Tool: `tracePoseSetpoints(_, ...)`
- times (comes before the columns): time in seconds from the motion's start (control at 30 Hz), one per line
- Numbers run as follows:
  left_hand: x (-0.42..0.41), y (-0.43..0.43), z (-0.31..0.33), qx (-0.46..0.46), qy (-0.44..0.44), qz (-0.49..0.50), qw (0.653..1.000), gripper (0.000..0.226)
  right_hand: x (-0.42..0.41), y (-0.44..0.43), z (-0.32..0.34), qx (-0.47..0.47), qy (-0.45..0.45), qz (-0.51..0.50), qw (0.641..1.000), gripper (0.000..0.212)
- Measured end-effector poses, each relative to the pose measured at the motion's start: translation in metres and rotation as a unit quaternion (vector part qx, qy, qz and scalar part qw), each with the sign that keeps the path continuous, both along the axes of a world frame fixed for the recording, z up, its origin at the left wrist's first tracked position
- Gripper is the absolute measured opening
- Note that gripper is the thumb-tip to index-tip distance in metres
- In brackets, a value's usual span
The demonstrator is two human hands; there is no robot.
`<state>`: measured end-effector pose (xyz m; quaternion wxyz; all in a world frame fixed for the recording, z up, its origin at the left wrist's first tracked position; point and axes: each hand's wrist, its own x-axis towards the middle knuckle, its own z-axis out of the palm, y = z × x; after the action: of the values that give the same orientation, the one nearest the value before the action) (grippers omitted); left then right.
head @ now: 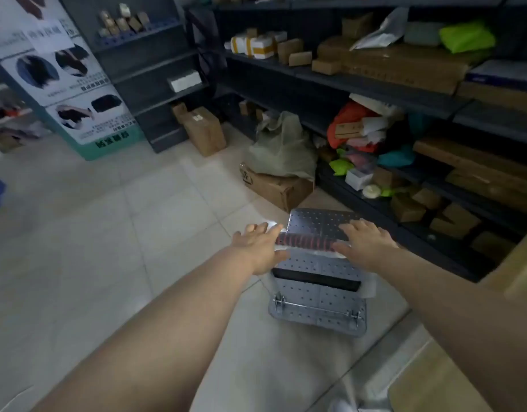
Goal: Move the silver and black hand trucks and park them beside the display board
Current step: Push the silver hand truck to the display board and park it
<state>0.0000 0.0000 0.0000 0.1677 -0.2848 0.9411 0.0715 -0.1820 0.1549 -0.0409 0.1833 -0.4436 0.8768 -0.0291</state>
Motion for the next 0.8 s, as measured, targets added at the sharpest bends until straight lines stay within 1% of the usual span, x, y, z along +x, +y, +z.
tracePoseSetpoints(0.13, -0.028, -0.008, -0.022, 0.009, -0.044, -0.026, 0.999, 0.068, -0.011, 0.0, -0.026, 0.033, -0.015, -0.011, 0.999, 0.061)
tracePoseSetpoints(0.33, -0.065, -0.034, -0.051, 0.017, -0.076, -0.063, 0.995, 0.066, -0.018, -0.002, -0.056, 0.044, -0.046, -0.034, 0.997, 0.059)
tracePoseSetpoints(0.5, -0.086, -0.057, -0.082, 0.028, -0.085, -0.105, 0.99, 0.065, -0.016, -0.013, -0.072, 0.032, -0.063, -0.068, 0.995, 0.058)
tracePoseSetpoints(0.63, -0.087, -0.067, -0.11, 0.067, -0.093, -0.119, 0.986, 0.053, -0.007, -0.022, -0.083, -0.004, -0.047, -0.099, 0.994, 0.051)
tracePoseSetpoints(0.7, -0.083, -0.069, -0.12, 0.079, -0.082, -0.109, 0.987, 0.045, -0.001, -0.025, -0.089, -0.024, -0.044, -0.126, 0.991, 0.046)
tracePoseSetpoints(0.8, -0.07, -0.068, -0.131, 0.039, -0.001, -0.127, 0.991, 0.041, 0.006, -0.024, -0.097, -0.039, -0.032, -0.139, 0.989, 0.042)
